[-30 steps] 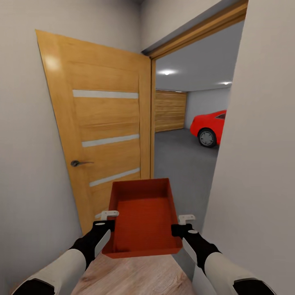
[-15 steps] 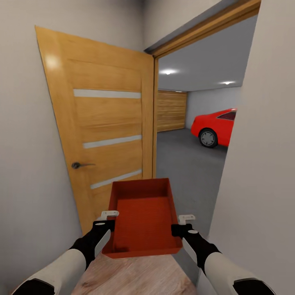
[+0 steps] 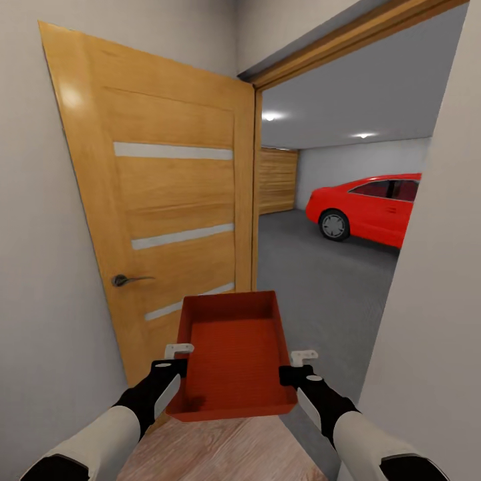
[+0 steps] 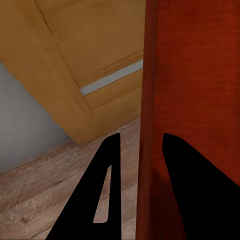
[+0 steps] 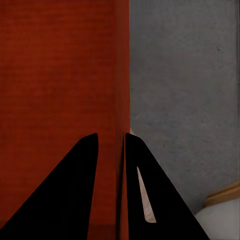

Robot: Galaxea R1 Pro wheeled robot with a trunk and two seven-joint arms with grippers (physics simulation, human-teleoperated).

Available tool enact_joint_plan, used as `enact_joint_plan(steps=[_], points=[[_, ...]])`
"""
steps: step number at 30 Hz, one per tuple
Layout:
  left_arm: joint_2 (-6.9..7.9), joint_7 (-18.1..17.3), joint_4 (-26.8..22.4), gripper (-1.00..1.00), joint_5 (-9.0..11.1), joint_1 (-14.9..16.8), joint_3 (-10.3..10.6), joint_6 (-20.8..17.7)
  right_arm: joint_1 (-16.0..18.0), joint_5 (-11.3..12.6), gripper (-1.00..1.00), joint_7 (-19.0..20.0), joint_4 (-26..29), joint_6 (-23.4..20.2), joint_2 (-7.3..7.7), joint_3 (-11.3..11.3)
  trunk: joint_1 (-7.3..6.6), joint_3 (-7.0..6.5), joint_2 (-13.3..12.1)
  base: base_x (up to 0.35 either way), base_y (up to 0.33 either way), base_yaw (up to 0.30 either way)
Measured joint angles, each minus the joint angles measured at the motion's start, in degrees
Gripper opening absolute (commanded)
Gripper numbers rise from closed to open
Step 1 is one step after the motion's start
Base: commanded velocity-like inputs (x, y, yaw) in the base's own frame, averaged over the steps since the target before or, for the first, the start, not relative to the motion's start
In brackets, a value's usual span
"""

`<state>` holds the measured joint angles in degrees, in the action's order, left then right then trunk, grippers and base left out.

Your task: Move the two storage containers from the living room to the garage. In the garage, place one container on the floor and stack the other container on top of it (either order is fine).

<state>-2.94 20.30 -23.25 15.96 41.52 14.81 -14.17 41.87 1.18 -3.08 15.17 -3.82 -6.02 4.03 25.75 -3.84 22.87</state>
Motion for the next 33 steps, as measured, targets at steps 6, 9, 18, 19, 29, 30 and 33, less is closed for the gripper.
enact_joint_plan(steps=[6, 9, 18, 19, 29, 30, 33], points=[[0.0, 0.0, 0.0, -1.0, 0.0, 0.0, 0.0, 0.0, 0.0, 0.0, -1.0, 0.0, 0.0, 0.0, 0.01, 0.0, 0.02, 0.0, 0.0, 0.058, 0.038, -0.241], [0.0, 0.0, 0.0, -1.0, 0.0, 0.0, 0.0, 0.1, 0.0, 0.0, -1.0, 0.0, 0.0, 0.0, 0.0, 0.0, 0.02, 0.0, 0.0, 0.007, 0.004, -0.243], [0.01, 0.0, 0.0, -1.0, 0.0, 0.0, 0.0, 0.0, 0.0, 0.0, -1.0, 0.0, 0.0, 0.1, -0.01, 0.0, 0.0, 0.0, 0.0, 0.045, 0.049, -0.216], [0.01, 0.0, 0.0, -1.0, 0.0, 0.0, 0.0, 0.0, 0.0, 0.0, -1.0, 0.0, 0.0, 0.1, -0.01, 0.0, 0.0, 0.0, 0.0, 0.177, 0.203, -0.064], [0.01, -0.3, 0.0, -1.0, -0.5, 0.0, -0.4, 0.1, 0.0, -0.1, -1.0, 0.1, 0.0, 0.1, -0.01, -0.2, 0.0, 0.0, 0.0, 0.206, 0.241, -0.01], [0.0, -0.3, 0.0, -1.0, -0.5, 0.0, -0.4, 0.1, 0.0, -0.1, -1.0, 0.1, 0.0, 0.1, 0.0, -0.2, 0.0, 0.0, 0.0, 0.211, 0.247, 0.0], [0.0, -0.3, 0.0, -1.0, -0.6, 0.0, -0.4, 0.1, 0.0, -0.1, -1.0, 0.1, 0.0, 0.1, 0.02, -0.2, 0.0, 0.0, 0.0, 0.211, 0.248, 0.0]])
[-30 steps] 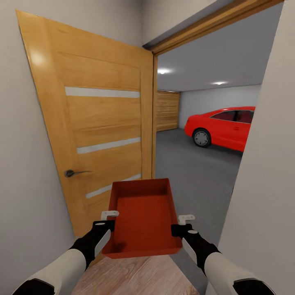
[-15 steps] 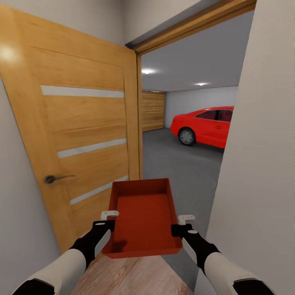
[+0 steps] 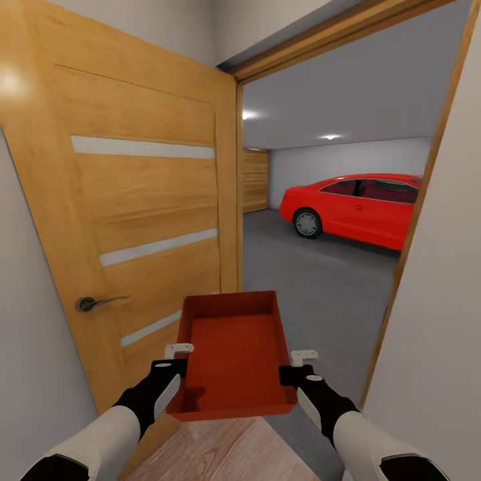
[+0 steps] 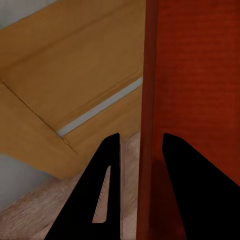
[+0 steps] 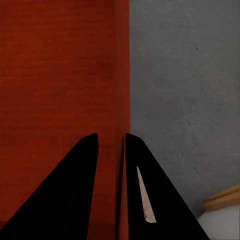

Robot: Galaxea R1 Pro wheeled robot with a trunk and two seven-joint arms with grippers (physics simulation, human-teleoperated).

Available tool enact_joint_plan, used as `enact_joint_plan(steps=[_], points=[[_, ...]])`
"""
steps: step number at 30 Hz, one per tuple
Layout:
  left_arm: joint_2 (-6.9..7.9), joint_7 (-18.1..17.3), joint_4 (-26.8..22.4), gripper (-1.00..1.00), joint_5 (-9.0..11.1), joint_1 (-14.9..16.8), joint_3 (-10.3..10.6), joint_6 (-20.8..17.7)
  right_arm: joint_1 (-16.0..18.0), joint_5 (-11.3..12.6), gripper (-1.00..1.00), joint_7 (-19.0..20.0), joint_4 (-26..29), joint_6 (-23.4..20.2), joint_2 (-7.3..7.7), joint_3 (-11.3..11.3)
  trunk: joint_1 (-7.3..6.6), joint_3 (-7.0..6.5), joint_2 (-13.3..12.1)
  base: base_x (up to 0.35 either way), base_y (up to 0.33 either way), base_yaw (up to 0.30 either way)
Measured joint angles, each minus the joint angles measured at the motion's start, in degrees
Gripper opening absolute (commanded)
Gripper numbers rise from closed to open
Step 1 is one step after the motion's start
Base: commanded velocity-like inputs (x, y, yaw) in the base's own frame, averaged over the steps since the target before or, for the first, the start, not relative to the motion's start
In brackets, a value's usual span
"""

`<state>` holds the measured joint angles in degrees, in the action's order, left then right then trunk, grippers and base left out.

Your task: Move the two storage containers from the living room to the garage. In the garage, place one container on the floor and stack the other container on top of it (either order is fine).

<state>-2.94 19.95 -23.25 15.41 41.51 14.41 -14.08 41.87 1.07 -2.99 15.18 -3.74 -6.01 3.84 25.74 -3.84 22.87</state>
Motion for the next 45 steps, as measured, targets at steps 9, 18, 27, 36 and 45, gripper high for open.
enact_joint_plan(steps=[9, 18, 27, 36, 45], points=[[-0.02, -0.1, 0.0, -1.0, -0.1, 0.0, -0.1, 0.0, 0.0, 0.0, -1.0, 0.1, 0.0, -0.1, 0.05, -0.1, 0.0, 0.0, 0.0, 0.211, 0.243, -0.111], [-0.02, 0.0, 0.0, -1.0, 0.1, 0.0, 0.0, -0.1, 0.0, 0.0, -1.0, 0.0, 0.0, -0.1, 0.05, 0.0, 0.01, 0.0, 0.0, 0.186, 0.163, -0.24], [-0.01, 0.2, 0.0, -1.0, 0.4, 0.0, 0.3, -0.1, 0.0, 0.1, -1.0, 0.0, 0.0, -0.1, 0.04, 0.1, 0.02, 0.0, 0.0, 0.034, 0.016, -0.242], [-0.01, 0.2, 0.0, -1.0, 0.4, 0.0, 0.3, -0.1, 0.0, 0.1, -1.0, 0.0, 0.0, -0.1, 0.05, 0.2, 0.02, 0.0, 0.0, 0.0, 0.0, -0.242], [0.0, 0.3, 0.0, -1.0, 0.4, 0.0, 0.3, -0.1, 0.0, 0.1, -1.0, 0.0, 0.0, -0.1, 0.04, 0.2, 0.02, 0.0, 0.0, 0.0, 0.0, -0.065]])
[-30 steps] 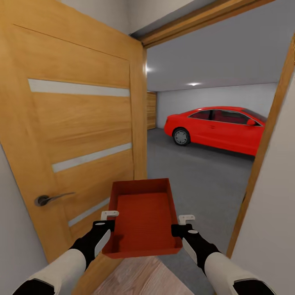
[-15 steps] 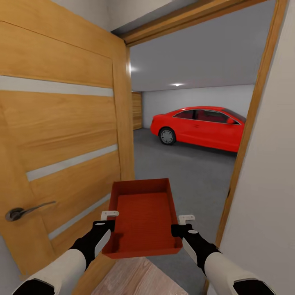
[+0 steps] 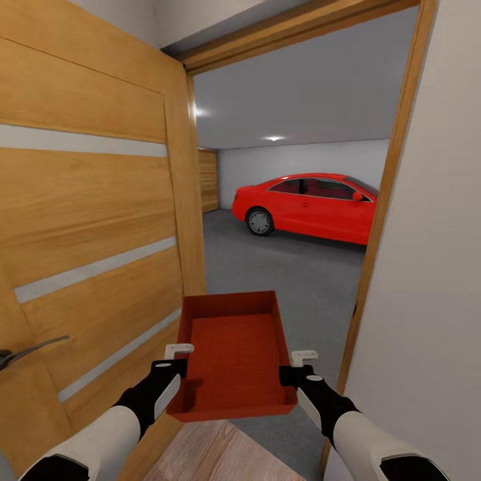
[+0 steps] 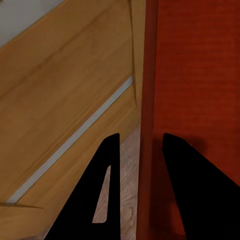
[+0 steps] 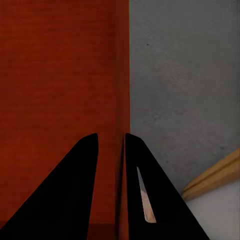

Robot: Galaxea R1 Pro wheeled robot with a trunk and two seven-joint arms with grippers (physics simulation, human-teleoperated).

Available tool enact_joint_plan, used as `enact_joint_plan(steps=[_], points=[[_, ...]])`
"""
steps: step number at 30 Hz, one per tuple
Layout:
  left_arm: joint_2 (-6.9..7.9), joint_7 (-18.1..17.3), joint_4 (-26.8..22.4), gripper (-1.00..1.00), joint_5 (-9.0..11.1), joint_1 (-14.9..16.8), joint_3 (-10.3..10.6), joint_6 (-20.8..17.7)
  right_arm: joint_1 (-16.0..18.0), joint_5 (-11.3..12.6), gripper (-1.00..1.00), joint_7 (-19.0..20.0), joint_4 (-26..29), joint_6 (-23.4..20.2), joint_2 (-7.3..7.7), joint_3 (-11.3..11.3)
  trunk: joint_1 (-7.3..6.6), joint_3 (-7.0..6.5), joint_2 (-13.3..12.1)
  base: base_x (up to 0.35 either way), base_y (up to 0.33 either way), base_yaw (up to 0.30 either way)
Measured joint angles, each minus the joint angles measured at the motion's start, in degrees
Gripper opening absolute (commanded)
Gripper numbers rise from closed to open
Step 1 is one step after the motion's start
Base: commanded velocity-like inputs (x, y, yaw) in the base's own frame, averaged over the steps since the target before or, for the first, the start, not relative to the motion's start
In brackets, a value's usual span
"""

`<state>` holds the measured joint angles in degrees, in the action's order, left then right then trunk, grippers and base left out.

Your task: Move the two storage containers from the living room to the garage. In the garage, place one container on the floor and stack the other container on top of it (either order is fine).

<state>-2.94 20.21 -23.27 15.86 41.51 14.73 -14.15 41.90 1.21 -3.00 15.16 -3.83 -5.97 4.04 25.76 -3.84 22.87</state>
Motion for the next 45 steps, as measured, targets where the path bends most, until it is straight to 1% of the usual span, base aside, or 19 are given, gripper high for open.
enact_joint_plan(steps=[13, 27, 32, 34, 45], points=[[0.0, 0.0, 0.0, -1.0, 0.0, 0.0, 0.0, 0.1, 0.0, 0.0, -1.0, 0.0, 0.0, 0.1, 0.01, 0.0, -0.01, 0.0, 0.0, 0.017, 0.015, 0.0], [0.0, -0.1, 0.0, -1.0, -0.1, 0.0, -0.1, 0.2, 0.0, 0.0, -1.0, 0.0, 0.0, 0.2, 0.0, -0.1, -0.02, 0.0, 0.0, 0.193, 0.227, -0.006], [-0.05, -0.1, 0.0, -1.0, 0.2, 0.0, -0.1, -0.4, -0.1, 0.0, -1.0, -0.2, -0.2, -0.2, 0.05, 0.2, -0.02, 0.03, 0.0, 0.176, 0.165, -0.179], [-0.02, -0.1, 0.0, -1.0, 0.1, 0.0, -0.2, -0.1, 0.0, -0.3, -1.0, 0.0, 0.0, -0.2, 0.02, 0.1, -0.01, 0.0, 0.0, 0.087, 0.021, -0.23], [-0.02, -0.1, 0.0, -1.0, 0.1, 0.0, -0.3, -0.1, -0.1, -0.3, -1.0, 0.0, 0.0, -0.1, 0.02, 0.1, 0.0, 0.0, 0.0, 0.013, 0.002, -0.237]])
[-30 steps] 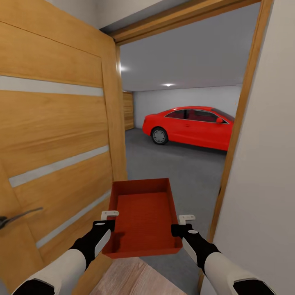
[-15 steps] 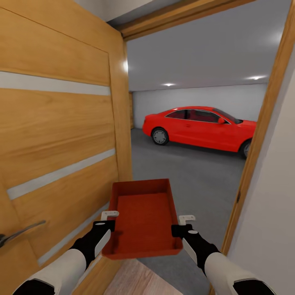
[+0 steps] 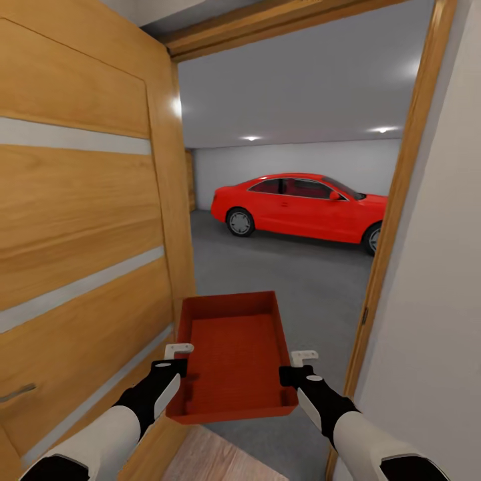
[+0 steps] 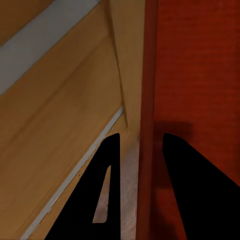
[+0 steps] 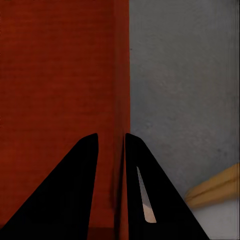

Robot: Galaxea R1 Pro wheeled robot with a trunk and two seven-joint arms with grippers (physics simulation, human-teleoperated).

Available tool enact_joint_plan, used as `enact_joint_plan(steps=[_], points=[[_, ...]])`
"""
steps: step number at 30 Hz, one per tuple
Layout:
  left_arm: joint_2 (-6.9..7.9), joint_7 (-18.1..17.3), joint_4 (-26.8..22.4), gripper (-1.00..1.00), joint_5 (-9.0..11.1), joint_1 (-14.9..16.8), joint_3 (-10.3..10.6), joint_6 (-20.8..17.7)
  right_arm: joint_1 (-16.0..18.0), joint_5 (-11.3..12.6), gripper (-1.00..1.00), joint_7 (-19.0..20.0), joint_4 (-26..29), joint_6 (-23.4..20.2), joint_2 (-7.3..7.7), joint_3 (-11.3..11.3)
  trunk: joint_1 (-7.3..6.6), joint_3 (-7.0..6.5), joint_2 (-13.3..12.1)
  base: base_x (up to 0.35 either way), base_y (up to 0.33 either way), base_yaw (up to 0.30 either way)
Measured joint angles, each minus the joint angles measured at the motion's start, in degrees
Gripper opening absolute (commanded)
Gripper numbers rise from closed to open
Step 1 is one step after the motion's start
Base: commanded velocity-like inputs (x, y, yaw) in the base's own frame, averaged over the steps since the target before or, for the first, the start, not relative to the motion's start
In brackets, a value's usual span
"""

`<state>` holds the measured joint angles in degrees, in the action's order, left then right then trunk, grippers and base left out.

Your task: Move the two storage containers from the living room to the garage. In the garage, place one container on the floor and stack the other container on top of it (either order is fine).

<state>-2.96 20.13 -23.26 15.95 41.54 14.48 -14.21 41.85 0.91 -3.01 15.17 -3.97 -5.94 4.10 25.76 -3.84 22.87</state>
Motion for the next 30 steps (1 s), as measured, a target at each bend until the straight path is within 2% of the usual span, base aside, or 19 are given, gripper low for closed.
enact_joint_plan(steps=[20, 30], points=[[0.0, 0.2, 0.0, -1.0, 0.2, 0.0, 0.1, 0.0, 0.0, 0.1, -1.0, 0.0, 0.0, 0.0, 0.0, 0.1, 0.0, 0.0, 0.0, 0.003, 0.002, -0.239], [0.01, 0.1, 0.0, -1.0, 0.0, 0.0, 0.0, 0.2, 0.0, 0.1, -1.0, 0.0, 0.0, 0.2, -0.01, 0.1, -0.02, 0.0, 0.0, 0.224, 0.197, -0.067]])
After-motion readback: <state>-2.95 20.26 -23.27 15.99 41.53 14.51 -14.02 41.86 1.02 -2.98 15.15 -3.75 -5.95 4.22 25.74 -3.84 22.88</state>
